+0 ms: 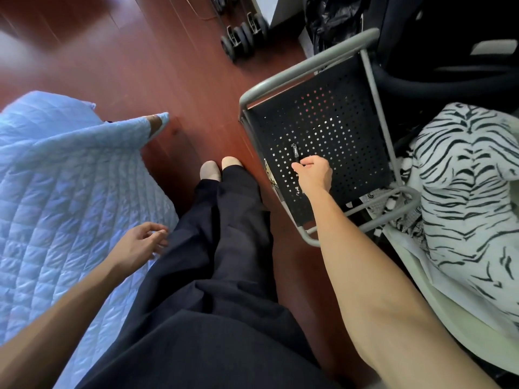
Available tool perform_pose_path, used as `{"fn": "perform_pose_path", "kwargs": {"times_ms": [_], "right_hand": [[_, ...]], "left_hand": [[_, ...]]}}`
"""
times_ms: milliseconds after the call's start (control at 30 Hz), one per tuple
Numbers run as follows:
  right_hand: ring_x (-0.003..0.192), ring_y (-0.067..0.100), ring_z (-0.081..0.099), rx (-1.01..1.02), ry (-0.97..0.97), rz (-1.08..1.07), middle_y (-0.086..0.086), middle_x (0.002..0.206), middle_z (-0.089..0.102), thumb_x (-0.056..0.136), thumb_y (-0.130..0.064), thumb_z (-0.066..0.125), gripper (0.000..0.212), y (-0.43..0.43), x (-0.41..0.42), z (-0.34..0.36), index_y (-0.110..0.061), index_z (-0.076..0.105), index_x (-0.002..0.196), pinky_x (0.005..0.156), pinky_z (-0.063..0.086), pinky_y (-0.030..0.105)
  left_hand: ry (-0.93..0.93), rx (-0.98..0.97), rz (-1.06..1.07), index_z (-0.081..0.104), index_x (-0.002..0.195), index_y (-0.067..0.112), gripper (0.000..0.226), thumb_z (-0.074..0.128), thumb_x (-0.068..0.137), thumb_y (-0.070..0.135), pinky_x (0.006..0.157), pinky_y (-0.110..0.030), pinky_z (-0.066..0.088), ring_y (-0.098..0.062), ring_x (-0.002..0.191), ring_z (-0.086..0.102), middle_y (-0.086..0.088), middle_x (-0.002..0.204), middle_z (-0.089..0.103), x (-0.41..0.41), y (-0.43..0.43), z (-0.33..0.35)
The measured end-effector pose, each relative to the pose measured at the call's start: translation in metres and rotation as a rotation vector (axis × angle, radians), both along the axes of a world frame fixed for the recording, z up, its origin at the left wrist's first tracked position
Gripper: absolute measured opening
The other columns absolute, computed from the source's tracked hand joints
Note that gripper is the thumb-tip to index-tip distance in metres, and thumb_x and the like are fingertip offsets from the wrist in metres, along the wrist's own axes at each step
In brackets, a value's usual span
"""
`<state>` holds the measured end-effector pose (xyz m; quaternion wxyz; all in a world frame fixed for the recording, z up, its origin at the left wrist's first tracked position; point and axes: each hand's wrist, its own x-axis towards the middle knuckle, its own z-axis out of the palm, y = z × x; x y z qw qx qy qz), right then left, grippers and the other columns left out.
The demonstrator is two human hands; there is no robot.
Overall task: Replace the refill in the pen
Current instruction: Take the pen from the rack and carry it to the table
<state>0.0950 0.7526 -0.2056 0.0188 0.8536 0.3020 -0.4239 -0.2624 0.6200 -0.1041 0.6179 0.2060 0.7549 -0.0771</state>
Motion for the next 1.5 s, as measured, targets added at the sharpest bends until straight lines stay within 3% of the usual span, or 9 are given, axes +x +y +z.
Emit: {"fn": "perform_pose_path", "kwargs": {"times_ms": [133, 333, 467, 600, 933, 1033, 1233, 1333, 1500], "right_hand": [[0.076, 0.012, 0.067, 0.019, 0.036, -0.007, -0.003, 0.094, 0.075, 0.093, -0.026, 0.082, 0.026, 0.001, -0.004, 0.03, -0.015, 0.078, 0.116, 0.063, 0.05, 0.022], [0.094, 0.019, 0.076, 0.1, 0.191, 0.09, 0.003, 0.104, 0.081, 0.092, -0.032, 0.082, 0.033, 0.004, -0.026, 0.107, -0.012, 0.079, 0.117, 0.092, 0.06, 0.037], [0.057, -0.008, 0.07, 0.167, 0.351, 0.145, -0.006, 0.085, 0.075, 0.095, -0.02, 0.08, 0.029, 0.005, -0.05, 0.152, -0.004, 0.076, 0.119, 0.057, 0.052, 0.006], [0.062, -0.003, 0.069, 0.175, 0.437, 0.262, -0.007, 0.09, 0.074, 0.101, -0.018, 0.074, 0.022, 0.004, -0.075, 0.18, -0.01, 0.072, 0.121, 0.052, 0.048, 0.003], [0.062, 0.011, 0.063, 0.226, 0.518, 0.492, 0.0, 0.087, 0.076, 0.105, -0.016, 0.067, 0.009, 0.027, -0.129, 0.193, -0.016, 0.073, 0.112, 0.062, 0.052, 0.014], [0.058, 0.004, 0.064, 0.222, 0.511, 0.546, 0.001, 0.086, 0.076, 0.105, -0.015, 0.067, 0.008, 0.046, -0.15, 0.192, -0.017, 0.074, 0.107, 0.06, 0.052, 0.014], [0.067, 0.012, 0.063, 0.223, 0.487, 0.59, -0.002, 0.085, 0.074, 0.105, -0.014, 0.067, 0.009, 0.106, -0.205, 0.189, -0.015, 0.074, 0.111, 0.062, 0.053, 0.016], [0.066, 0.013, 0.063, 0.244, 0.466, 0.617, -0.002, 0.084, 0.074, 0.105, -0.014, 0.068, 0.008, 0.141, -0.241, 0.195, -0.017, 0.073, 0.109, 0.059, 0.051, 0.011], [0.074, 0.013, 0.069, 0.271, 0.444, 0.634, -0.007, 0.095, 0.077, 0.105, -0.022, 0.068, 0.008, 0.2, -0.3, 0.212, -0.028, 0.072, 0.108, 0.067, 0.051, 0.02]], "left_hand": [[0.01, 0.047, 0.036, 0.063, 0.12, -0.002, 0.023, 0.047, 0.107, 0.01, 0.064, -0.028, 0.045, -0.031, 0.085, 0.062, -0.023, 0.103, 0.07, 0.003, 0.009, 0.02], [0.012, 0.168, 0.125, 0.06, 0.12, -0.002, 0.022, 0.044, 0.107, 0.007, 0.06, -0.027, 0.042, -0.027, 0.076, 0.058, -0.02, 0.097, 0.065, 0.003, 0.021, 0.064], [0.028, 0.233, 0.189, 0.061, 0.118, 0.0, 0.022, 0.046, 0.107, 0.01, 0.056, -0.024, 0.041, -0.02, 0.068, 0.056, -0.016, 0.094, 0.066, -0.007, 0.017, 0.087], [0.037, 0.267, 0.281, 0.061, 0.117, 0.0, 0.022, 0.045, 0.107, 0.01, 0.053, -0.021, 0.041, -0.016, 0.064, 0.055, -0.016, 0.094, 0.064, -0.021, 0.002, 0.1], [0.104, 0.213, 0.537, 0.061, 0.107, 0.0, 0.016, 0.047, 0.105, 0.007, 0.052, -0.018, 0.042, -0.014, 0.059, 0.052, -0.013, 0.084, 0.06, -0.054, -0.055, 0.102], [0.117, 0.166, 0.56, 0.062, 0.109, 0.0, 0.018, 0.047, 0.105, 0.009, 0.054, -0.025, 0.039, -0.016, 0.06, 0.05, -0.01, 0.078, 0.059, -0.065, -0.069, 0.1], [0.163, 0.144, 0.532, 0.067, 0.081, 0.013, 0.023, 0.057, 0.099, 0.003, 0.065, -0.023, 0.042, -0.02, 0.082, 0.058, -0.009, 0.085, 0.067, -0.101, -0.066, 0.09], [0.159, 0.122, 0.535, 0.073, 0.091, 0.002, 0.017, 0.059, 0.099, 0.003, 0.076, -0.028, 0.043, -0.017, 0.091, 0.06, -0.015, 0.097, 0.071, -0.136, -0.042, 0.084], [0.155, 0.159, 0.589, 0.06, 0.08, 0.004, 0.024, 0.051, 0.102, 0.0, 0.049, -0.021, 0.039, -0.017, 0.052, 0.049, -0.008, 0.063, 0.056, -0.199, 0.035, 0.082]]}}
